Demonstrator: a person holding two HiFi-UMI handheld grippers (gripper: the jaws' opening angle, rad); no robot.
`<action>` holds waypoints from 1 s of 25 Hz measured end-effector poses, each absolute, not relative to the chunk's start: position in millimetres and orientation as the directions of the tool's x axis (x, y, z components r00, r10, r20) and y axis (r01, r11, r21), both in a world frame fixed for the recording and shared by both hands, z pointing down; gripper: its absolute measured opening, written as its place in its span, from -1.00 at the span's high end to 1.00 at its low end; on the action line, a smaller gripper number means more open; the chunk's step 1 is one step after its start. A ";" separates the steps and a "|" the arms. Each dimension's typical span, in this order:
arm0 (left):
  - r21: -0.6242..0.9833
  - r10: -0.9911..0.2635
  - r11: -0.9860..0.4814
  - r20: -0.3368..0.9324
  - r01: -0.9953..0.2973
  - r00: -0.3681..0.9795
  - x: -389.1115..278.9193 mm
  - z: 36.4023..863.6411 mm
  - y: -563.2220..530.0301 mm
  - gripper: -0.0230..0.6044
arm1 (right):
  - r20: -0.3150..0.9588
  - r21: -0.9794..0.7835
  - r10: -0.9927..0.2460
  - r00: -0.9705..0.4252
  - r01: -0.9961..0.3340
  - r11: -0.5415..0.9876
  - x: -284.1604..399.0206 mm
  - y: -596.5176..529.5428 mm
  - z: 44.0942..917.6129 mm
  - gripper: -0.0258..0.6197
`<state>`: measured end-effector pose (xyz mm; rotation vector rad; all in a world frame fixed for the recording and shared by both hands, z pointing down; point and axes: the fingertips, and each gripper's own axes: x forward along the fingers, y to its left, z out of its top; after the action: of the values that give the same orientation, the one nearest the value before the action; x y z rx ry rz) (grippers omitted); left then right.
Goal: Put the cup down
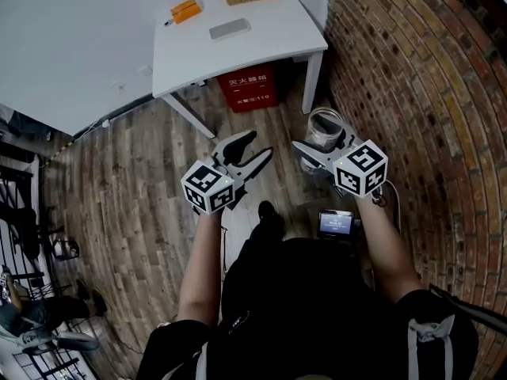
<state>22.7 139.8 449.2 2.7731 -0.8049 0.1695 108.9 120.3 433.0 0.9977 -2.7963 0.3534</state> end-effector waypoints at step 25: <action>0.238 -0.515 -0.802 0.190 -0.548 0.836 -89.5 458.3 -58.5 0.19 | 0.245 -0.189 -0.608 -0.755 -0.652 0.734 6.4 -78.0 439.7 -0.17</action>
<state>-89.5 -58.5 458.3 2.7332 -0.8090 0.1669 6.4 -78.0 439.7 1.0140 -2.7678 0.3957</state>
